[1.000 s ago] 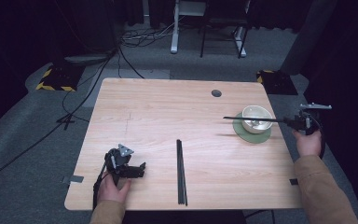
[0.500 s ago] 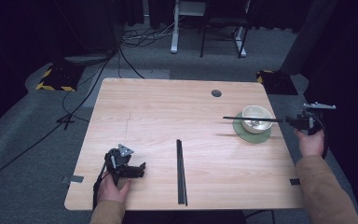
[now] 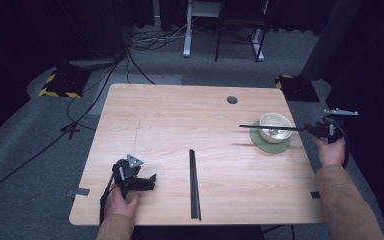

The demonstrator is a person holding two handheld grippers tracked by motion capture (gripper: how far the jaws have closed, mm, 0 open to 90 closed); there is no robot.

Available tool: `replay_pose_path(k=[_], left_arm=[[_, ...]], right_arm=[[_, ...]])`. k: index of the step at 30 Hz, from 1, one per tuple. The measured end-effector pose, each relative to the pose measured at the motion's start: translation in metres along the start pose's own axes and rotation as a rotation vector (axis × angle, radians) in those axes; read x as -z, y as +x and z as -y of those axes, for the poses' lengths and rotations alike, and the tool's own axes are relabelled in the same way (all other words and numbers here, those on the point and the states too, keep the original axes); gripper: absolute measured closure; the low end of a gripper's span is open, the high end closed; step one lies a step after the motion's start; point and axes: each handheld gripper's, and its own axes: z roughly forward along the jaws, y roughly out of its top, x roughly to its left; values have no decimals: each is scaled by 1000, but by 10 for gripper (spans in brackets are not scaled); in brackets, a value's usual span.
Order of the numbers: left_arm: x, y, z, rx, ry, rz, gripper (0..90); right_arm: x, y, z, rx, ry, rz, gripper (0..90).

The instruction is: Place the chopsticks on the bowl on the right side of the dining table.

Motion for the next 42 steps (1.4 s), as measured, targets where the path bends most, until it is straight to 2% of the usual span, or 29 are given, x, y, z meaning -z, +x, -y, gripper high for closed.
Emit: replay_pose_path(k=[8,13,20,22,26,29,32,36,40,41,42], left_arm=[[0,0,0,0,0,0,3],[0,0,0,-1,-1,-2,3],[0,0,0,0,-1,-2,3],[0,0,0,0,-1,-2,3],[0,0,0,4,1,6,2],[0,0,-1,3,6,8,2],[0,0,-1,1,4,4,2],[0,0,-1,0,4,4,2],[0,0,-1,-1,3,3,2],[0,0,-1,0,4,4,2],[0,0,-1,1,4,4,3]], right_arm=[[-1,1,1,-1,7,-9,438],[2,-1,0,-7,-5,1,438],[20,3,-3,3,-54,-30,436],[27,5,-3,8,-73,-48,433],[44,9,-5,-12,-99,-109,423],[59,17,-7,17,-135,-144,421],[77,24,-8,25,-169,-187,419],[96,36,-9,55,-190,-256,407],[113,53,-9,115,-193,-332,400],[117,59,-9,114,-195,-345,396],[121,62,-8,139,-194,-354,394]])
